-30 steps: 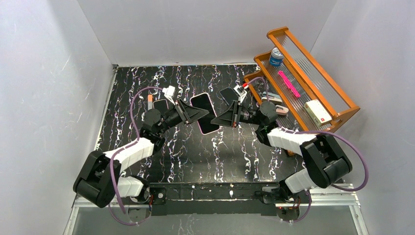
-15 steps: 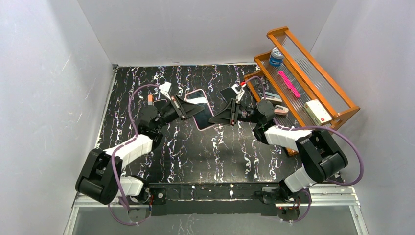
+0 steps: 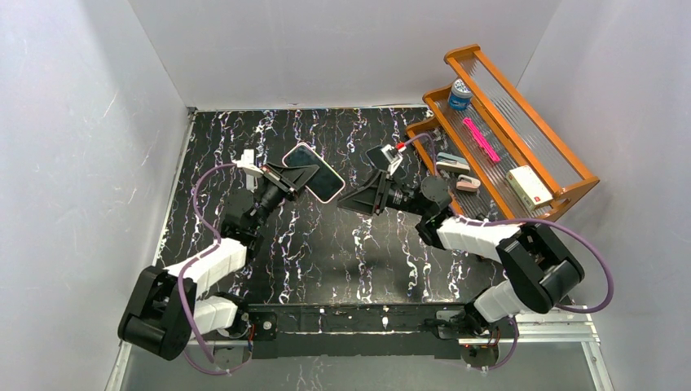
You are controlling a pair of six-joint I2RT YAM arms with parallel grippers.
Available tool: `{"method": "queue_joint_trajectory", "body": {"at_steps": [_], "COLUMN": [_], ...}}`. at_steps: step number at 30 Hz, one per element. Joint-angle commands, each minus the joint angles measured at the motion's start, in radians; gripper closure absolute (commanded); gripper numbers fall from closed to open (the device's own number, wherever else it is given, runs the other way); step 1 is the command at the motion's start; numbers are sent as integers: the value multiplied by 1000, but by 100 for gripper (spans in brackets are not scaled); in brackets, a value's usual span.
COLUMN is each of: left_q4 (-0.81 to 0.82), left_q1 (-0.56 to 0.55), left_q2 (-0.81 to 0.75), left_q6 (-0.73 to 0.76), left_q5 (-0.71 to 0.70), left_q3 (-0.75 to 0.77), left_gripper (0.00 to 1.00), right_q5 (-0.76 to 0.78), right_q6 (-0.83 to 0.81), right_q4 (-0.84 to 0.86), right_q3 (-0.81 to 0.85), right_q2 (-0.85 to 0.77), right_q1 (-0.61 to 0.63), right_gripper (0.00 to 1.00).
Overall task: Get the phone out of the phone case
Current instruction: Remove the phone case from the phone.
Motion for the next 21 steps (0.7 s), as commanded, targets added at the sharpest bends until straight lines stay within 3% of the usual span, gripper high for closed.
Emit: {"method": "queue_joint_trajectory", "body": {"at_steps": [1,5,14,21], "left_q4": [73,73,61,35], "left_q1": [-42,-90,-160,-173], "left_q2": [-63,-74,-76,-81], "left_q6": [-33,-46,-62,-69], "left_q5": [-153,-229,-336,-351], "left_q3": [-12,-38,-44,-38], "left_gripper": [100,100,100,100], "right_q5": [91,143,149,164], "right_q6": [-25,-38,-91,-119], "right_q4": [72,103,173,187], "right_q3": [9,12,11,1], "right_q2": [26,50,79,75], "right_q1": [41,75,102,106], "right_gripper": [22,26,47,58]}}
